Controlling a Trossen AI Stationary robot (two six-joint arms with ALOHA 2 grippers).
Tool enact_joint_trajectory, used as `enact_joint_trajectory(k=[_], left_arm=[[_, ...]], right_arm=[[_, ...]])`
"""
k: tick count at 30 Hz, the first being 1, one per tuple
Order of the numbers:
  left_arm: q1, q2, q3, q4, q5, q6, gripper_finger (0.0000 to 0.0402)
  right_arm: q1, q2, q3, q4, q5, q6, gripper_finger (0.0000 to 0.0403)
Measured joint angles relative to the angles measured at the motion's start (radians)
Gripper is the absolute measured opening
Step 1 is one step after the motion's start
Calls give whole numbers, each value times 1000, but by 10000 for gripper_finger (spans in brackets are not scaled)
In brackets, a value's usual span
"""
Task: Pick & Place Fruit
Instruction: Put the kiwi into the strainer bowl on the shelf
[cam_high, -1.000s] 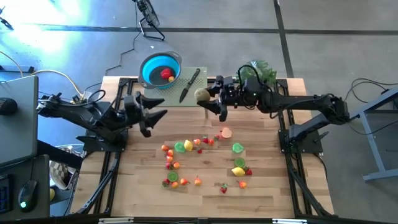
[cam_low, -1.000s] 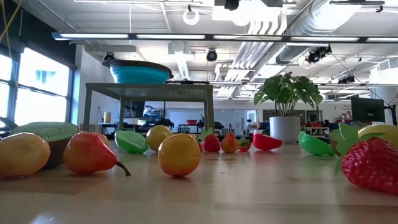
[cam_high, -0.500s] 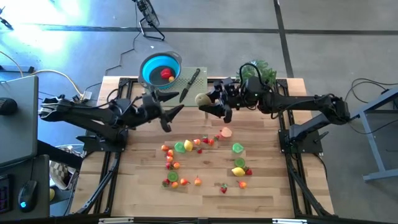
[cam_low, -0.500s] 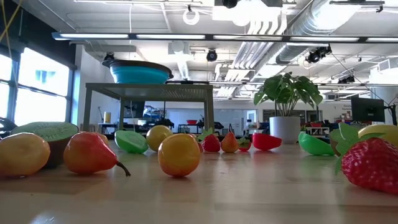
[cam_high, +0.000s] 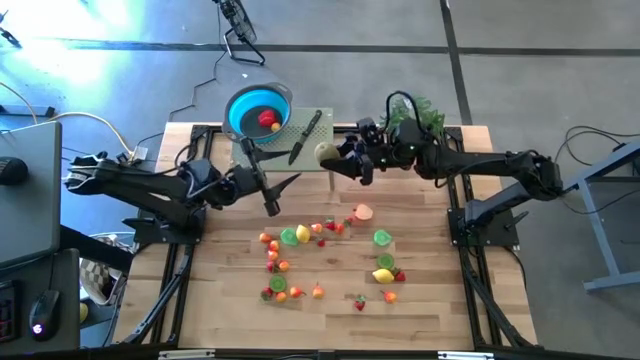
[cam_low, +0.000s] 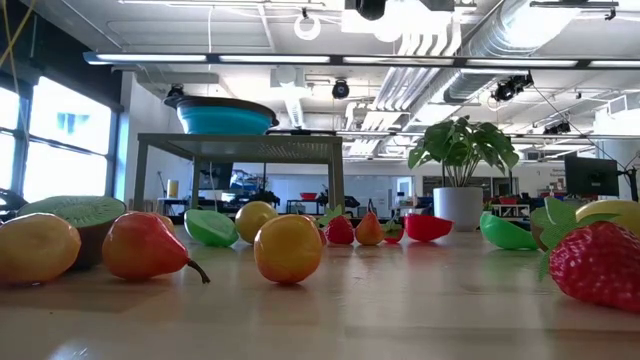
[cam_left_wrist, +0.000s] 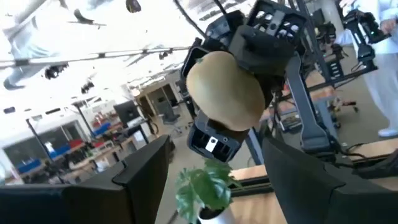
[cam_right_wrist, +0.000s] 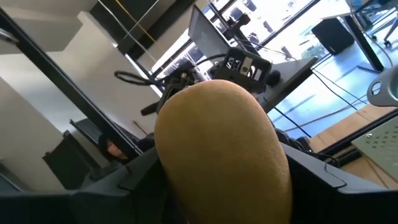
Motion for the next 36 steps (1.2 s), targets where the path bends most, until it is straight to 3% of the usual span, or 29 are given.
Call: enact_joint_trajectory(k=[11, 17, 30, 36], left_arm=[[0, 136, 125, -11, -79, 220, 248], [1, 147, 146, -16, -142, 227, 248], [1, 157, 150, -54, -130, 226, 249], [1, 156, 150, -55, -127, 226, 281]], right_arm=[[-5, 0, 0, 0, 3, 20, 243], [-9, 0, 0, 0, 2, 23, 243], [-10, 0, 0, 0, 3, 79, 243], [-10, 0, 0, 0, 3, 80, 243]])
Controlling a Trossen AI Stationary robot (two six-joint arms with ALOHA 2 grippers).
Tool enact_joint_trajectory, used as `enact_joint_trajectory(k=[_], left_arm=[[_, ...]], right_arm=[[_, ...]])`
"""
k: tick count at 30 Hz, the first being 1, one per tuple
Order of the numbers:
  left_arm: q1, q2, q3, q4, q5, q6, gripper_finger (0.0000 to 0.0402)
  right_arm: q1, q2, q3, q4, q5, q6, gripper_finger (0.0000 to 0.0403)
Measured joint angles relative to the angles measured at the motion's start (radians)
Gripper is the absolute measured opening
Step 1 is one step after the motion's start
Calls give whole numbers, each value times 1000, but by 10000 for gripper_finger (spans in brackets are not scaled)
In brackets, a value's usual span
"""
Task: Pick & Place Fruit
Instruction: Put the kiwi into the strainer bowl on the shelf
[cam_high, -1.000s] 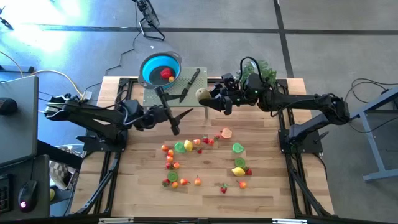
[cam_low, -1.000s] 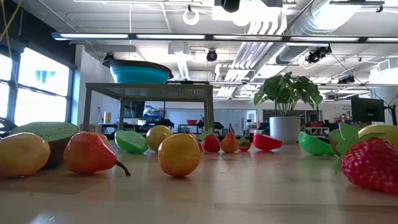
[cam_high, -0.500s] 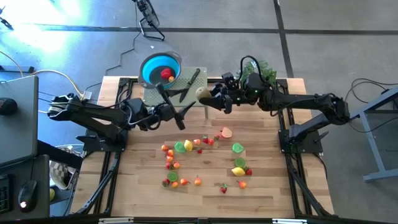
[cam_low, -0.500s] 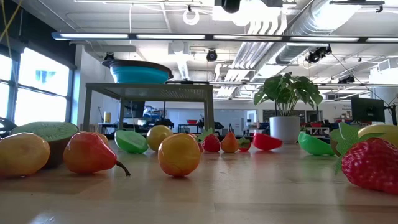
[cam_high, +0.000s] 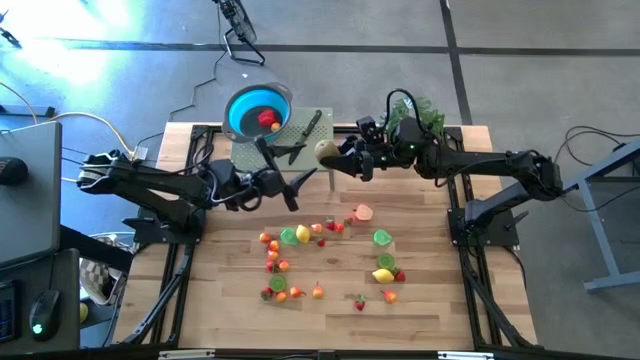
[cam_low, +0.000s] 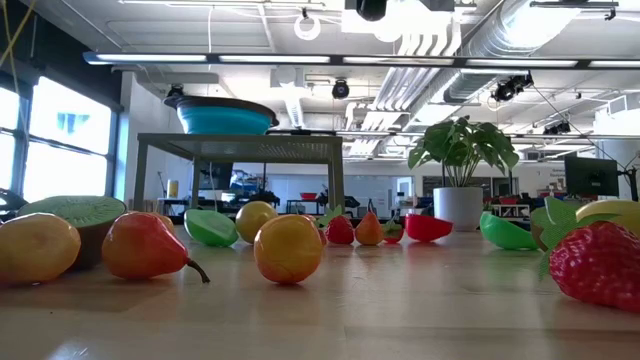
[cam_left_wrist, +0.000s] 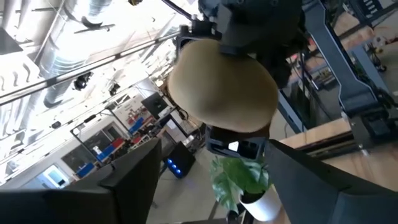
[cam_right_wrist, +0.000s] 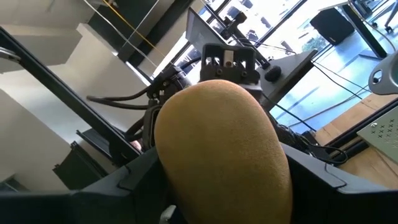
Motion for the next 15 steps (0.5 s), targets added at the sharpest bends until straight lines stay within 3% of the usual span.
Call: enact_joint_trajectory(k=[15], left_arm=[[0, 39, 2, 12, 3, -5, 396]], right_arm=[[0, 0, 0, 0, 12, -14, 243]])
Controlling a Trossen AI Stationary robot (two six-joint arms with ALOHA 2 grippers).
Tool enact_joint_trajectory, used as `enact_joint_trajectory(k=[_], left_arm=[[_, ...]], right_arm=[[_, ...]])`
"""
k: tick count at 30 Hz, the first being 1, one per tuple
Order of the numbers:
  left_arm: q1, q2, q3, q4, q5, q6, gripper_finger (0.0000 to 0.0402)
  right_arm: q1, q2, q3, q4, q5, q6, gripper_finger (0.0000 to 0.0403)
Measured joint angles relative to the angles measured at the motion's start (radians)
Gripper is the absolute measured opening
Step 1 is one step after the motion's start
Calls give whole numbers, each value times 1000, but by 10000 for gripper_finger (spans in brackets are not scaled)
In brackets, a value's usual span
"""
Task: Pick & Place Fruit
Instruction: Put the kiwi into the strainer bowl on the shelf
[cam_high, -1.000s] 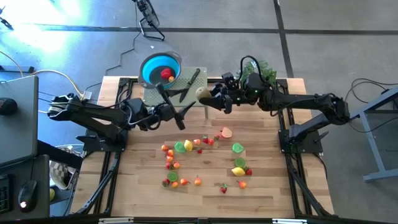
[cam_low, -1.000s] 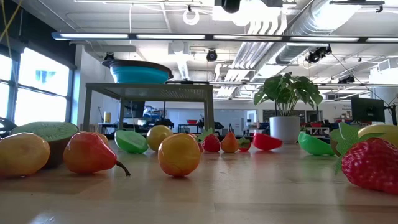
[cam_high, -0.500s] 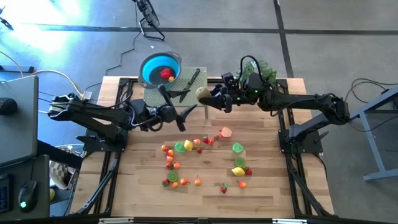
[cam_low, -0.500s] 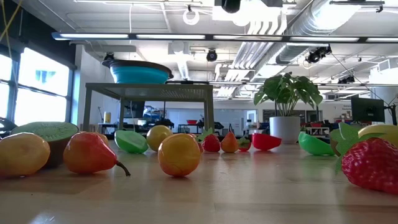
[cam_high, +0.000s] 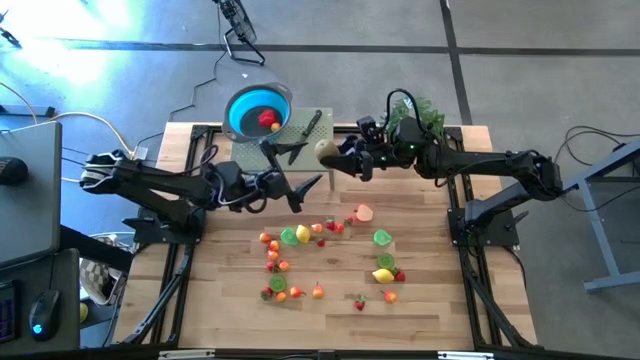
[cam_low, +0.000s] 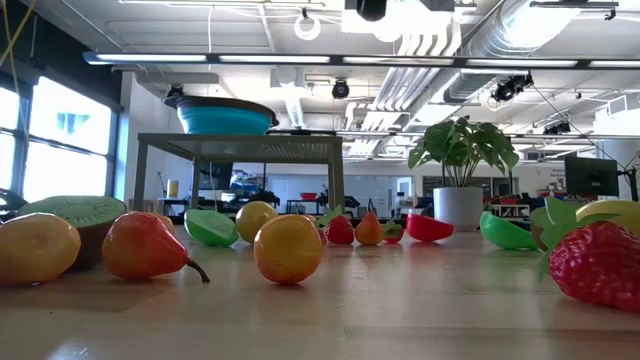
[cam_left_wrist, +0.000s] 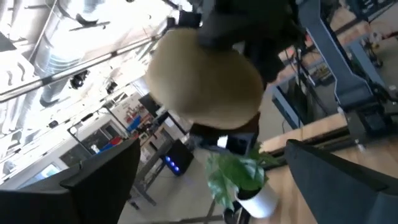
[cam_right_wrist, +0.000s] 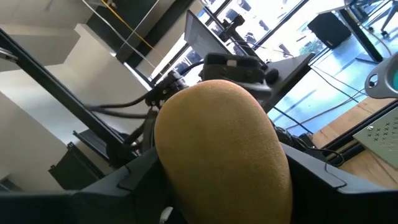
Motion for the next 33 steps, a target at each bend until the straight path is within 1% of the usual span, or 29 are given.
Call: enact_joint_trajectory(k=[3, 5, 7, 9, 14, 19, 23, 27, 30, 33], left_arm=[[0, 8, -3, 8, 4, 2, 392], [0, 17, -1, 47, 6, 12, 392], [0, 20, -2, 65, -6, 55, 396], [0, 25, -2, 88, 14, 107, 399], [0, 40, 6, 103, 19, 131, 400], [0, 85, 70, 93, 36, 135, 400], [1, 136, 143, 30, 2, 136, 400], [-1, 184, 206, 5, 5, 135, 400], [-1, 196, 233, -1, 13, 135, 400], [0, 196, 234, -6, 7, 135, 400]], right_arm=[[0, 0, 0, -3, 15, 0, 243], [0, 0, 0, -13, 15, 10, 243], [0, 0, 0, -29, 15, 15, 243], [0, 0, 0, -48, 15, 21, 243], [1, 0, 0, -50, 15, 41, 243], [1, 0, 1, -51, 15, 45, 243], [1, 0, 1, -55, 11, 62, 243], [2, 0, 0, -59, 9, 60, 243], [2, 0, 0, -58, 7, 58, 243], [2, 0, 0, -62, 9, 50, 243]])
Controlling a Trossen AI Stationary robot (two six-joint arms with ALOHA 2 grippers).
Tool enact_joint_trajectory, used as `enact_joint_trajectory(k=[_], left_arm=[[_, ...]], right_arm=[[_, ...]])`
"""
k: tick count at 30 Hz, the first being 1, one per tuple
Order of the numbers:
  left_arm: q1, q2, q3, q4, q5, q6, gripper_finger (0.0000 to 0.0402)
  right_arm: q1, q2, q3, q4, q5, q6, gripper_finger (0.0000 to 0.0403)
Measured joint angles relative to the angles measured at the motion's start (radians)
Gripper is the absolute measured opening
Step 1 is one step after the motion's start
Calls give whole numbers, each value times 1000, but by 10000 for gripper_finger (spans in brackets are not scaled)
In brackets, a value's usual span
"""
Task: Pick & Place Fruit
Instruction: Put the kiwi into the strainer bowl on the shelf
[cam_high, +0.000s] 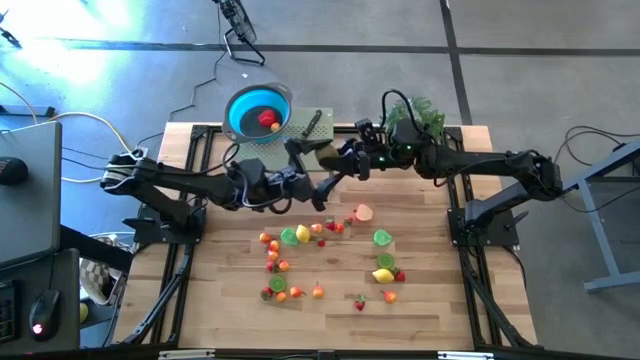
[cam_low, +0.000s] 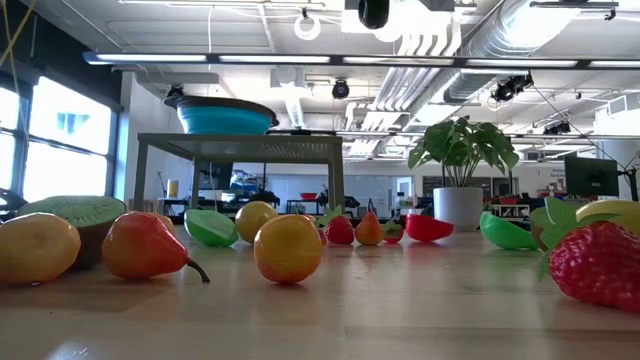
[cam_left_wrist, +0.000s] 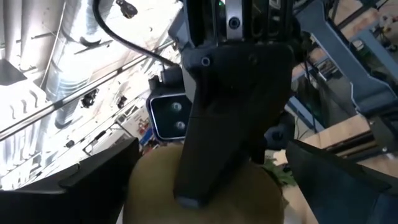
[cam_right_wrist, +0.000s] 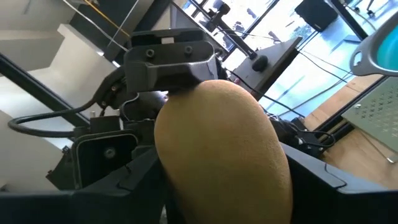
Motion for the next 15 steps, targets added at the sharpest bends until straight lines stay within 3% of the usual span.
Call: enact_joint_trajectory(k=[15], left_arm=[[1, -2, 0, -48, 16, -4, 400]], right_arm=[[0, 0, 0, -3, -2, -10, 243]])
